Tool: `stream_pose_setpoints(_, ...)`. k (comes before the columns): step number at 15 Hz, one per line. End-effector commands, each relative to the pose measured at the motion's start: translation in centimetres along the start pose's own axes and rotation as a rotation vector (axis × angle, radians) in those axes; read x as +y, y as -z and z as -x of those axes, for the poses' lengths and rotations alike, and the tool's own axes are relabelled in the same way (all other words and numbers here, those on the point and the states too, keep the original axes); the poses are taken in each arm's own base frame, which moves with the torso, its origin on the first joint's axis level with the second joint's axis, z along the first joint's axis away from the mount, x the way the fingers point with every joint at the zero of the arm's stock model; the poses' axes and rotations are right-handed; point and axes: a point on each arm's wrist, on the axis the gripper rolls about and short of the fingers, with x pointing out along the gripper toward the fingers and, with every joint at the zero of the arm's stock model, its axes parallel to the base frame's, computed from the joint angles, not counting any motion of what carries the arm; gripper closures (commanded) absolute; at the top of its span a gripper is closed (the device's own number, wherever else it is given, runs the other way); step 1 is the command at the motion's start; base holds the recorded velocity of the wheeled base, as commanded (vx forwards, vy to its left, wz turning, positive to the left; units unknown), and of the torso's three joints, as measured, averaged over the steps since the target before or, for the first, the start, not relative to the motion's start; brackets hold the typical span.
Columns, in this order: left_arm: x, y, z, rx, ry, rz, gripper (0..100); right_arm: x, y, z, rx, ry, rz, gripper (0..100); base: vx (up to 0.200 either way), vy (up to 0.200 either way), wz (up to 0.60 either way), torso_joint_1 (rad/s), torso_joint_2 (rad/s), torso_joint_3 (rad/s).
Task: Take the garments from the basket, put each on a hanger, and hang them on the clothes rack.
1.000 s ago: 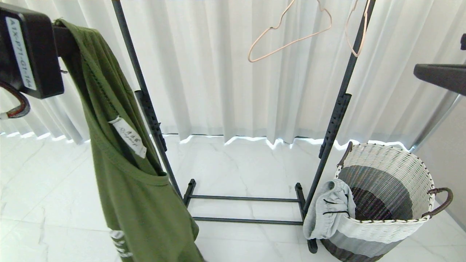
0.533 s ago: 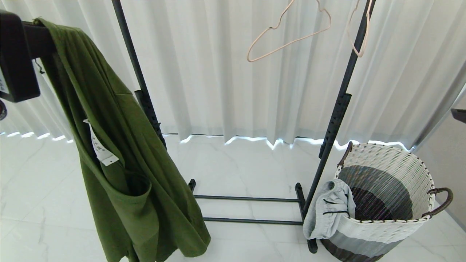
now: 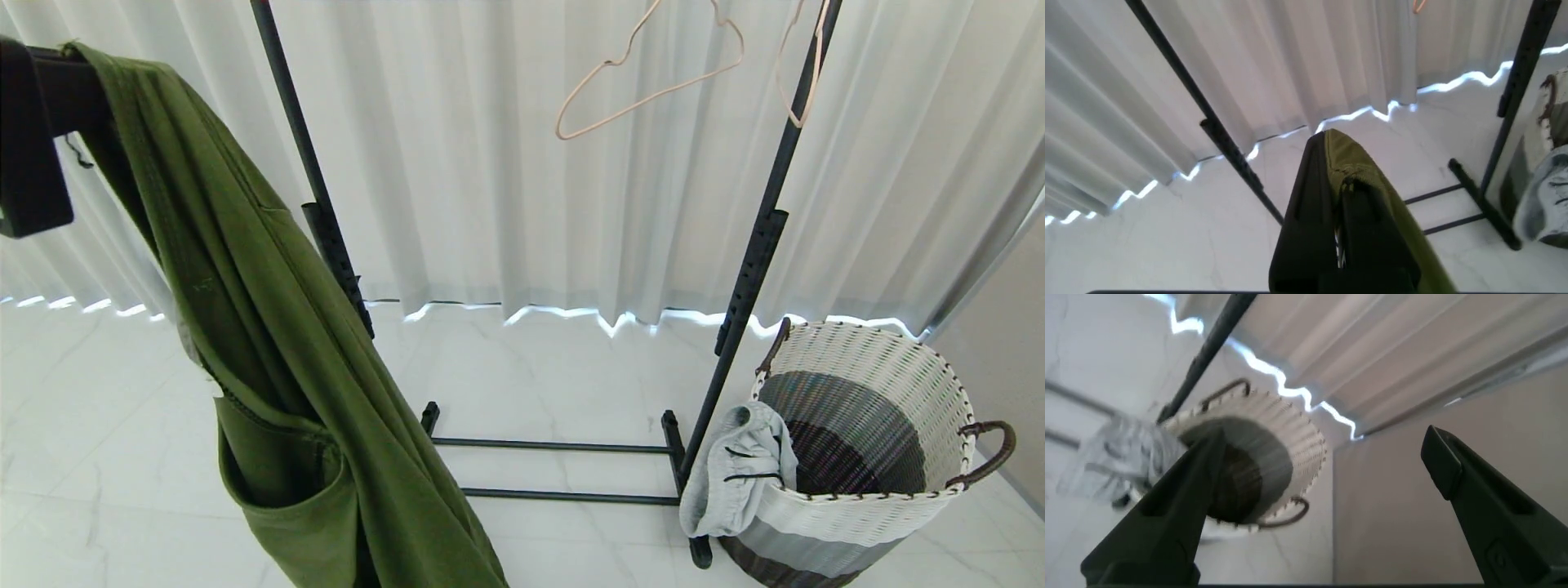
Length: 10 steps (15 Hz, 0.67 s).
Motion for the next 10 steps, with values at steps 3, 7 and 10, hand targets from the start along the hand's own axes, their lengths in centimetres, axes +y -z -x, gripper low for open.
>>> stream_pose_setpoints(3, 1.45, 0.16, 0.30, 0.005, -0.070, -0.046, 100, -0.16, 0.09, 0.26, -0.020, 0.017, -0.114, 0, 0.000, 0.000, 0.00, 0.000, 0.00, 0.000)
stream_pose_setpoints(7, 1.37, 0.96, 0.54, 0.021, -0.066, -0.057, 100, -0.13, 0.13, 0.26, -0.018, 0.012, -0.222, 0, 0.000, 0.000, 0.00, 0.028, -0.12, -0.091)
stream_pose_setpoints(10, 1.40, 1.05, 0.58, 0.024, -0.068, -0.066, 100, -0.11, 0.15, 0.24, -0.017, 0.012, -0.237, 0, 0.000, 0.000, 0.00, 0.105, -0.31, -0.284)
